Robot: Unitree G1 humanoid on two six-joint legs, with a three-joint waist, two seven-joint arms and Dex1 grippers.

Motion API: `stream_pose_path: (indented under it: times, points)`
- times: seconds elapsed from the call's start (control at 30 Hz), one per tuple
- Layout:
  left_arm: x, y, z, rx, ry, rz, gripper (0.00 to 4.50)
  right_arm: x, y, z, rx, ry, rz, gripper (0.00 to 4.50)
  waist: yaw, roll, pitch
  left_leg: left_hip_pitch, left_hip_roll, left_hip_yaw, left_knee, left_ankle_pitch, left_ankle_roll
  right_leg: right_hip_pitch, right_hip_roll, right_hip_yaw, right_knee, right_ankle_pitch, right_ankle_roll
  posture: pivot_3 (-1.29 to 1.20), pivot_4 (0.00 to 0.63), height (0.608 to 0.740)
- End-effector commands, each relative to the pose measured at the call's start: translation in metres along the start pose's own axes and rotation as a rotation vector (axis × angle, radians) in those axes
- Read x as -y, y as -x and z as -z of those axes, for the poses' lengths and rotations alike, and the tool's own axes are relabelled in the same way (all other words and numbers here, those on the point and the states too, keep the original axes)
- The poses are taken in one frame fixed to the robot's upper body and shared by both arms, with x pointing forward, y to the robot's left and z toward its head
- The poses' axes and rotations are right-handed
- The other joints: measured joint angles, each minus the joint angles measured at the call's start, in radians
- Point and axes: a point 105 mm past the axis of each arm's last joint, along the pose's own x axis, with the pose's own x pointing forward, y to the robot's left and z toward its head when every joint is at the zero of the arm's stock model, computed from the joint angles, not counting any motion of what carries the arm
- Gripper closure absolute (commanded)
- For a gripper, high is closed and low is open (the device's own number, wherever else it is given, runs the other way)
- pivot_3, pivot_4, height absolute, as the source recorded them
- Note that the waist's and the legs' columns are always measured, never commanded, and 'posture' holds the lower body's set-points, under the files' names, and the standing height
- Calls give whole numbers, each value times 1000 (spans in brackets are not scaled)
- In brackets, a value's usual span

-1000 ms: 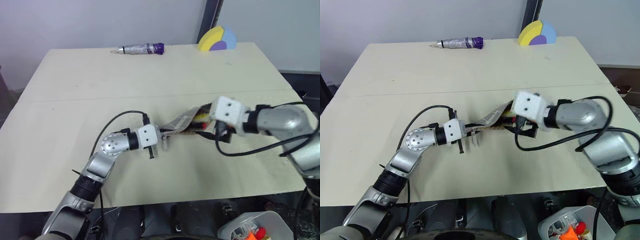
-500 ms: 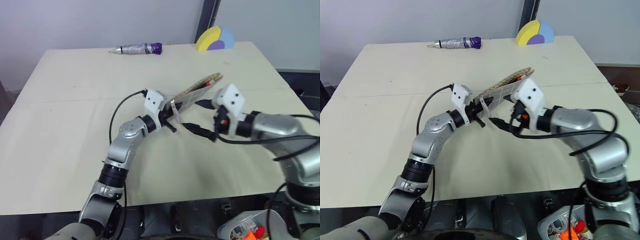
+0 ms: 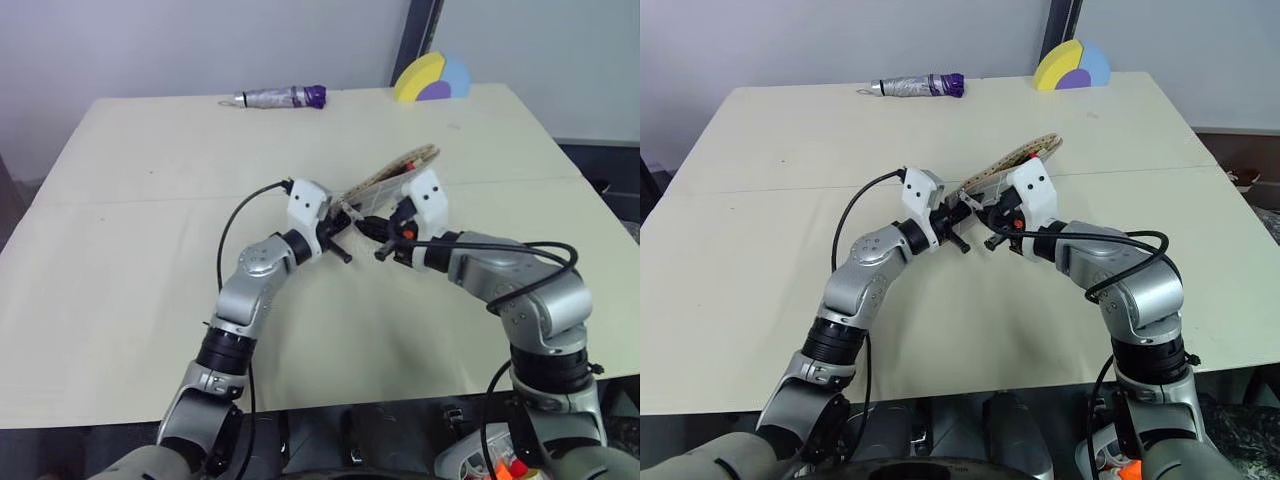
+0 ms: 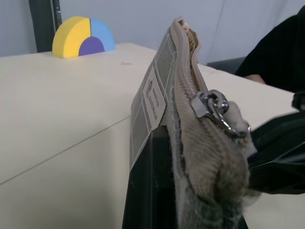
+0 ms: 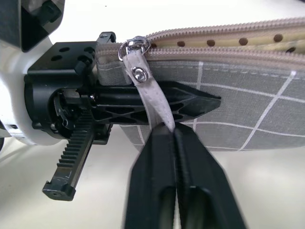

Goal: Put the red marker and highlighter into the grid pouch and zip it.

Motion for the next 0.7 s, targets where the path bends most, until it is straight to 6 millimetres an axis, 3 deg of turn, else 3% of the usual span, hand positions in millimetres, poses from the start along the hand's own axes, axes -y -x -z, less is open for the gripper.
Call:
stream_pose_path:
  times: [0.03, 0.13, 0.23, 0.3, 0.4, 0.47, 0.53, 0.6, 0.63, 0.7]
  points:
    - [3, 4, -11, 38, -125, 27, 4500, 18, 14, -24, 59, 89, 78, 4468, 0, 0, 0, 0, 0, 0, 0, 0, 0, 0, 0, 0, 0, 0, 0, 0, 150, 740]
    - [0, 11, -4, 11, -223, 52, 4500, 45, 29, -36, 62, 160, 198, 4468, 1, 0, 0, 0, 0, 0, 0, 0, 0, 0, 0, 0, 0, 0, 0, 0, 150, 740]
    - [-3, 23, 7, -32, -349, 103, 4500, 98, 61, -51, 18, 279, 453, 4468, 3, 0, 0, 0, 0, 1, 0, 0, 0, 0, -1, 0, 0, 0, 0, 0, 150, 740]
    - [-3, 29, 12, -48, -388, 131, 4500, 123, 78, -51, -40, 349, 576, 4468, 4, 0, 0, 0, -1, 1, 0, 0, 0, 0, -1, 0, -1, 0, 0, 0, 150, 740]
    - [-4, 35, 17, -62, -410, 149, 4500, 140, 90, -45, -105, 400, 654, 4468, 0, 1, 0, 0, 0, 2, -2, 0, 1, -1, -1, 1, -2, 0, 0, 0, 150, 740]
    - [-6, 37, 19, -69, -405, 155, 4500, 138, 90, -38, -135, 404, 631, 4468, -4, 1, 0, 0, 0, 2, -2, 0, 1, -2, 0, 2, -2, 0, 0, 0, 150, 740]
    - [-7, 42, 19, -73, -349, 169, 4500, 118, 82, -26, -166, 358, 470, 4219, -3, 1, 0, 0, 1, 2, -2, 0, 1, -2, 0, 2, -1, 0, 0, 0, 150, 740]
    - [-11, 48, 18, -86, -296, 173, 3830, 92, 79, -19, -162, 322, 312, 3581, -2, 1, 0, 0, 1, 2, -2, 0, 1, -2, 0, 2, -1, 0, 0, 0, 150, 740]
    - [-12, 52, 17, -95, -290, 176, 3560, 83, 80, -13, -179, 327, 260, 3144, -3, 1, 0, 0, 1, 2, -2, 0, 1, -1, 0, 2, -1, 0, 0, 0, 150, 740]
    - [-21, 65, 18, -132, -295, 160, 2571, 67, 88, 0, -218, 341, 169, 2078, -3, 1, 0, 0, 1, 2, -3, 0, 1, -1, 0, 2, -1, 0, 0, 0, 150, 740]
